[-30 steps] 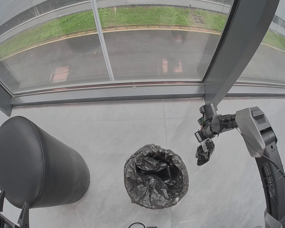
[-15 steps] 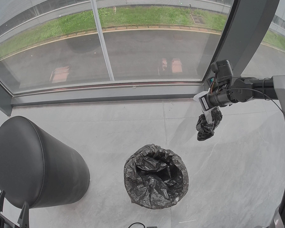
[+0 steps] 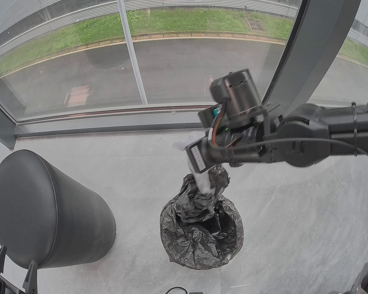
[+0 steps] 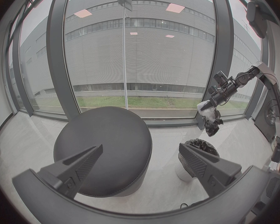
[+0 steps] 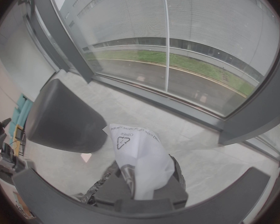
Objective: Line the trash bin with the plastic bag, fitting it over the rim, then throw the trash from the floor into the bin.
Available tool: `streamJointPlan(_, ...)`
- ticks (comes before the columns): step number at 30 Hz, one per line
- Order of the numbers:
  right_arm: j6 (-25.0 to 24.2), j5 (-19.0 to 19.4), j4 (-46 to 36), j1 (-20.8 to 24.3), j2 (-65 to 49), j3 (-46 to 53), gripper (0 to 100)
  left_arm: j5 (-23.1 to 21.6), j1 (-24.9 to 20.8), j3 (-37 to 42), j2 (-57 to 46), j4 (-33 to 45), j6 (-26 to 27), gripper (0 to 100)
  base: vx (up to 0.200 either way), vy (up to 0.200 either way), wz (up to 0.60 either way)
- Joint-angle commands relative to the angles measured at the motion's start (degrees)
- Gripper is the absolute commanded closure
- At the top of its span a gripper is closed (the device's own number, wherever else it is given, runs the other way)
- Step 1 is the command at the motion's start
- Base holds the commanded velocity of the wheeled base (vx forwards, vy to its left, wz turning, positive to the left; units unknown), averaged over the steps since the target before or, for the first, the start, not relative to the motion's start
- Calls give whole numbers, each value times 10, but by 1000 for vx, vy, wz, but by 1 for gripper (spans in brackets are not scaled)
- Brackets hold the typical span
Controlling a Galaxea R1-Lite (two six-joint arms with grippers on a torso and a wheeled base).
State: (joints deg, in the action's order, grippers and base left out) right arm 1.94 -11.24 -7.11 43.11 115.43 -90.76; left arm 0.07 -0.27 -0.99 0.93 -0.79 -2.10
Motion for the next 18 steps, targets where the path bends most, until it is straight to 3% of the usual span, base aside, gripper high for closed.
streamJointPlan(1,-17,-7,53,58,47,54,100,0,0,10,-8,-1,0,0,0,0,0)
streamJointPlan(8,-15,-25,91,71,86,116,100,0,0,10,-8,-1,0,0,0,0,0)
streamJointPlan(18,5,-33,153,54,115,169,100,0,1,10,-8,-1,0,0,0,0,0)
